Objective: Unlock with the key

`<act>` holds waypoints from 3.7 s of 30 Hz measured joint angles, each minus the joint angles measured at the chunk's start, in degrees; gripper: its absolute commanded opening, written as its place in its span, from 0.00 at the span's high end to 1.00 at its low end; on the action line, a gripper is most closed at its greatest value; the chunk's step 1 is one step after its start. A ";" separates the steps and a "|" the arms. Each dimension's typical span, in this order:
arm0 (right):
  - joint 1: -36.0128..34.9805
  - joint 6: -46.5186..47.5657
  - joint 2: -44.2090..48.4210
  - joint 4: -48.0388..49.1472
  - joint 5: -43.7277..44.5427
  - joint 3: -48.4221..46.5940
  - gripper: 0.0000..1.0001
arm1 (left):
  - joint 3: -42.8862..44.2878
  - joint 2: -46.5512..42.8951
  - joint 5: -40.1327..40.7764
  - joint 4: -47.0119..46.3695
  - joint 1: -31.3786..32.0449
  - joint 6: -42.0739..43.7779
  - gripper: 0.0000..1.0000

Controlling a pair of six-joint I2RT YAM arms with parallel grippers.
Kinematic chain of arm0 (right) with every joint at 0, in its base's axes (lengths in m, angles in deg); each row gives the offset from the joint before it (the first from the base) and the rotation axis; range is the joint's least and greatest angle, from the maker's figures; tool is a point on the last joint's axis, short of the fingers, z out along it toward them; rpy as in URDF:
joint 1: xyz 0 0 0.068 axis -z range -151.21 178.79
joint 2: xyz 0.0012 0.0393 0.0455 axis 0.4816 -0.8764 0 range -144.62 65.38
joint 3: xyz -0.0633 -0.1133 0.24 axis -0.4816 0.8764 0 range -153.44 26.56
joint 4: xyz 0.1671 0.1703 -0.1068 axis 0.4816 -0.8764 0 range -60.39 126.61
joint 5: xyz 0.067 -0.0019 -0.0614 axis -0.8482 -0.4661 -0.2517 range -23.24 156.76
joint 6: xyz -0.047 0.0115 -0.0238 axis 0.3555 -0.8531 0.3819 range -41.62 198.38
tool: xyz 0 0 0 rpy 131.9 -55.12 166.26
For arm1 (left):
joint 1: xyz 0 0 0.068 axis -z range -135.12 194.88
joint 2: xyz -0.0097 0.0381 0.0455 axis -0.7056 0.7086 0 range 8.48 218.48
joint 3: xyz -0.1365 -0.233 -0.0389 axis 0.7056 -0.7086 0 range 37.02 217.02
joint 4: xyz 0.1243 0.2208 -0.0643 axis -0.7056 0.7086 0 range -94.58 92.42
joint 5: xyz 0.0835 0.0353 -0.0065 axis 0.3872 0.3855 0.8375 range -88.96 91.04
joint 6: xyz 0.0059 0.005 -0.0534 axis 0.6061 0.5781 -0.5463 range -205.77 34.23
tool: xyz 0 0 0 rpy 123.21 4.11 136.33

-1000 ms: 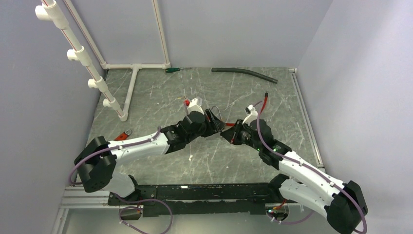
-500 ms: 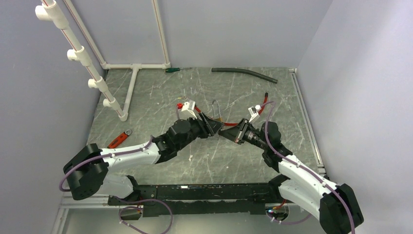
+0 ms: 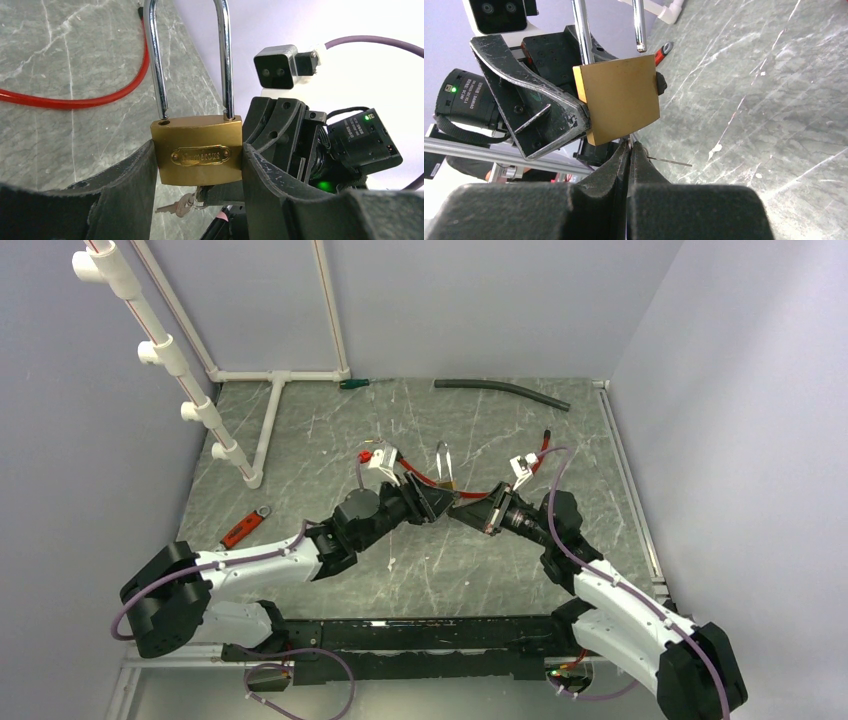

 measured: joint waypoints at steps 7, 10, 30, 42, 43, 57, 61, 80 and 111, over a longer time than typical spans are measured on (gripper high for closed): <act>0.48 -0.02 -1.92 2.58 -4.70 -0.96 1.00 | -0.39 -0.02 -2.86 -3.10 0.00 3.78 1.00; 0.70 -0.22 -2.73 4.57 -8.07 -1.68 1.00 | -0.87 -0.96 -4.66 -5.05 -0.02 5.51 1.00; 0.04 17.84 3.76 -18.78 -15.30 -15.50 0.49 | -2.03 -8.15 -11.23 -7.89 0.81 10.38 1.00; 0.24 26.43 6.14 -28.87 -8.81 -17.07 0.35 | -1.90 -12.98 -8.35 14.14 2.38 15.41 1.00; 0.24 26.43 7.15 -28.83 -8.09 -17.07 0.35 | -1.90 -13.20 -8.44 16.04 2.60 16.02 1.00; 0.28 18.18 2.03 -39.93 12.63 -22.49 0.37 | -3.96 -14.51 -5.05 21.88 2.95 19.58 1.00; -1.68 13.44 2.12 -37.35 11.28 -17.40 0.37 | -4.39 -14.53 -3.61 21.09 2.95 20.76 1.00; -14.56 8.76 -10.05 -26.75 13.29 -16.81 0.63 | -6.43 -16.33 -2.03 21.97 2.91 21.97 1.00; -17.88 20.87 -6.95 -37.48 17.25 -21.62 1.00 | 1.49 -23.47 -14.53 35.17 2.95 25.38 0.01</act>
